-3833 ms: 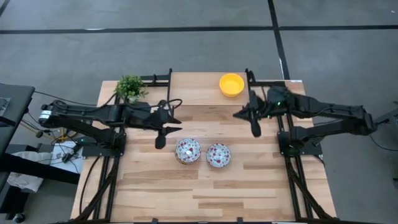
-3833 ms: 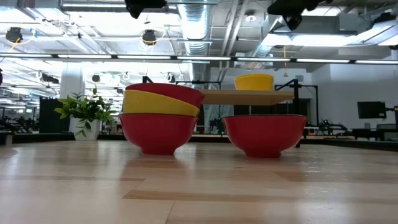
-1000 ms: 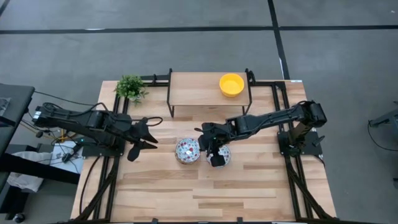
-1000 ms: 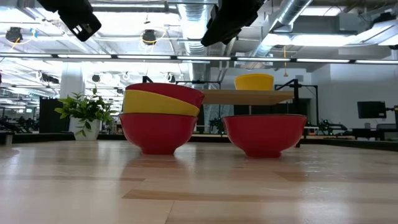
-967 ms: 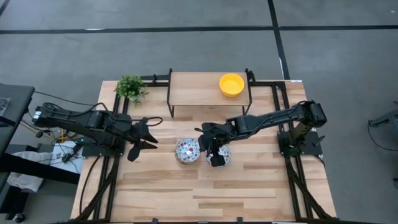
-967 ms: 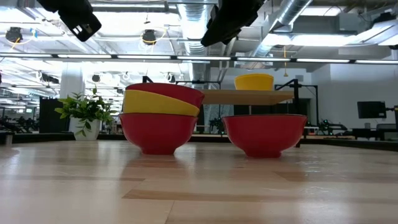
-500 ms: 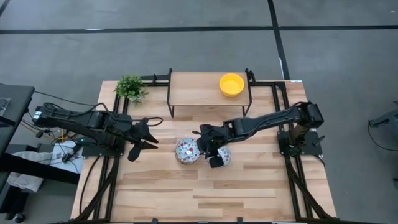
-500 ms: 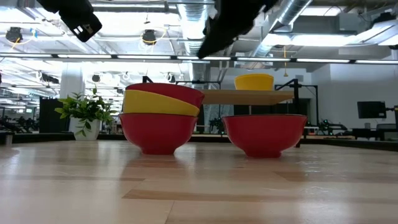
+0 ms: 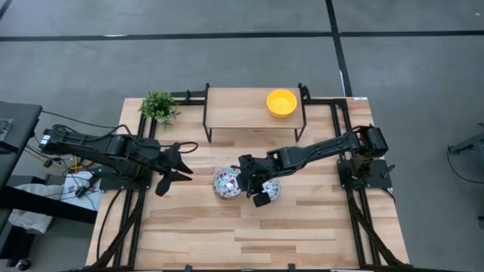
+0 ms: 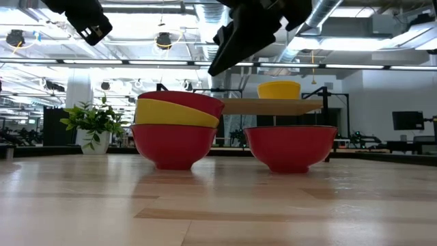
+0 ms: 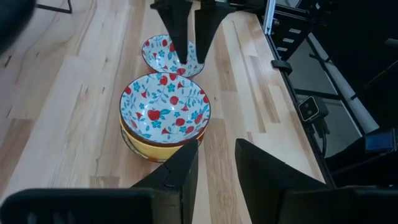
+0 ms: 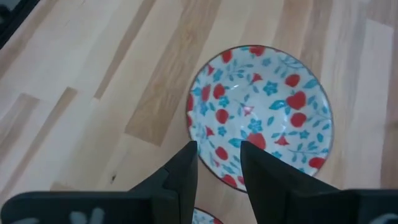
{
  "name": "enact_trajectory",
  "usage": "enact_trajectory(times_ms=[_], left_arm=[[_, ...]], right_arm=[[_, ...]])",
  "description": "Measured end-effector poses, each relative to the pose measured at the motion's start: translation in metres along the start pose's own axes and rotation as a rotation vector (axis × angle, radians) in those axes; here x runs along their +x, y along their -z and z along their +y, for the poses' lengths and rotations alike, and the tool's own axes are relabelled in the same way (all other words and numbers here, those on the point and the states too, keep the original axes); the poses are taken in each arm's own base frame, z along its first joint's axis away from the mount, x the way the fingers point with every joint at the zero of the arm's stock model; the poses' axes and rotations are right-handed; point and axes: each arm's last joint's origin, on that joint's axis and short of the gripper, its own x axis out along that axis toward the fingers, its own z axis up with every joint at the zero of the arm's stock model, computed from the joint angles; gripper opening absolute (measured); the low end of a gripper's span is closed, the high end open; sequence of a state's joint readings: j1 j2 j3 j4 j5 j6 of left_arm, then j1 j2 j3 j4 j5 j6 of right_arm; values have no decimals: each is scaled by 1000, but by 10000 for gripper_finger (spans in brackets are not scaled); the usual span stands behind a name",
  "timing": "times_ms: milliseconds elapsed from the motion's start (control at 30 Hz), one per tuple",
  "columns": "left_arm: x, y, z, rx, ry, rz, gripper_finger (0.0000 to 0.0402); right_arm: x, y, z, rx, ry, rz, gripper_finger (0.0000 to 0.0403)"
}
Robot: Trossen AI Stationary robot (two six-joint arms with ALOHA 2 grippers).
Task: Pick & Place Mini bowls
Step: Remove the red bowl from the stacked bowls
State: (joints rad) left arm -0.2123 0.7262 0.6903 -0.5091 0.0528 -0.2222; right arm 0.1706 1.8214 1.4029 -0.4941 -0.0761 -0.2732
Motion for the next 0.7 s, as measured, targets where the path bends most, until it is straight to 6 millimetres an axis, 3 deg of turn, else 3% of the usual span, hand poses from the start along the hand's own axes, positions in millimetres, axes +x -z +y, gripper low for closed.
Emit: enact_trajectory(times_ms=[400, 700], left_arm=[[0, 0, 0, 0, 0, -2, 106], [0, -1, 0, 1, 3, -11, 106]], right_arm=[[25, 5, 14, -203, 70, 96, 111], [25, 5, 14, -223, 120, 115, 111]])
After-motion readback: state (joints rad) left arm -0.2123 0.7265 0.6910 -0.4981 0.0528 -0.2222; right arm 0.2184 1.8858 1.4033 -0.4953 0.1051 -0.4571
